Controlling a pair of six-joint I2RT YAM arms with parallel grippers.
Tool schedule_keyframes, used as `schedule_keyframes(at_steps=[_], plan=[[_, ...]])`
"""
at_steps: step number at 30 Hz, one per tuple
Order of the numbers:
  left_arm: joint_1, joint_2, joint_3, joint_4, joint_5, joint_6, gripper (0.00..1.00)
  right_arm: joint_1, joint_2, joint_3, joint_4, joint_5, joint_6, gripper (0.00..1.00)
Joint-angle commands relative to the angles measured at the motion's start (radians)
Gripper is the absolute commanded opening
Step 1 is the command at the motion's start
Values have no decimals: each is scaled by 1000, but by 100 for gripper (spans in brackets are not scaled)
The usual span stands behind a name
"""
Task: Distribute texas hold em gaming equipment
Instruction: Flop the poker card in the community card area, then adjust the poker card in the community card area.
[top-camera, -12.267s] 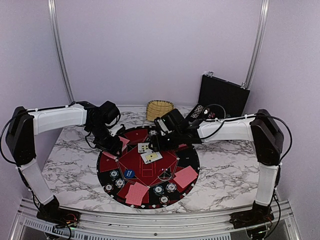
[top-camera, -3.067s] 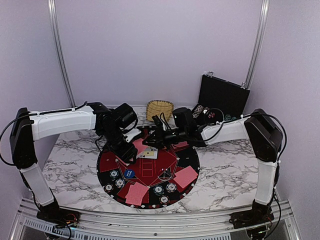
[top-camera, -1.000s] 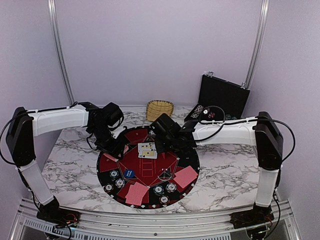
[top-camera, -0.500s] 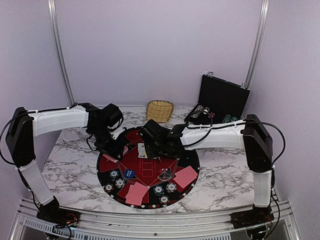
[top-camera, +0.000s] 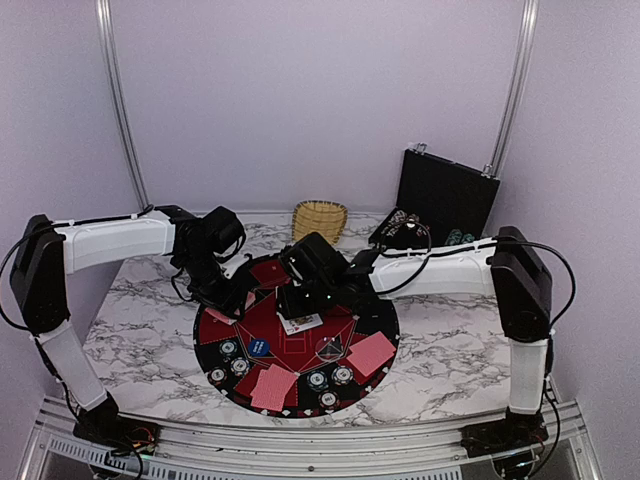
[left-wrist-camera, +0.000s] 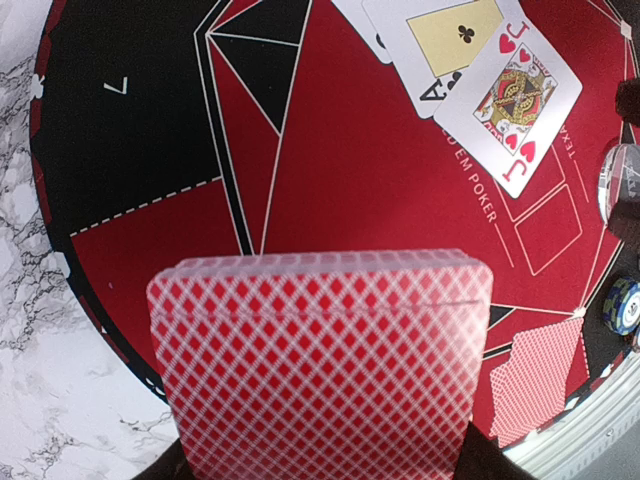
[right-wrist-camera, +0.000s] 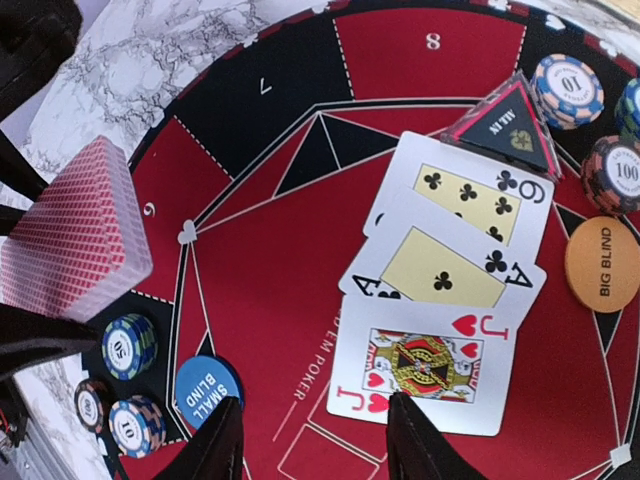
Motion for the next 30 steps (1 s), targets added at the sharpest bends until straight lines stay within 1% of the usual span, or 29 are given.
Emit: schedule_keyframes(at_steps=[1, 5, 10, 15, 30], plan=[[6, -38, -7, 14, 10, 8, 37, -100, -83, -85, 105, -237, -3, 49], [6, -40, -7, 13, 9, 7, 37, -144, -117, -191, 188, -406, -13, 53], [6, -43, -10, 13, 10, 7, 37, -146, -100, -225, 190, -496, -20, 56], [6, -43, -7, 13, 9, 4, 37, -139, -66, -245, 231, -529, 2, 57], [6, -43, -5, 13, 12, 7, 37, -111, 61, -177, 245, -545, 47, 59]])
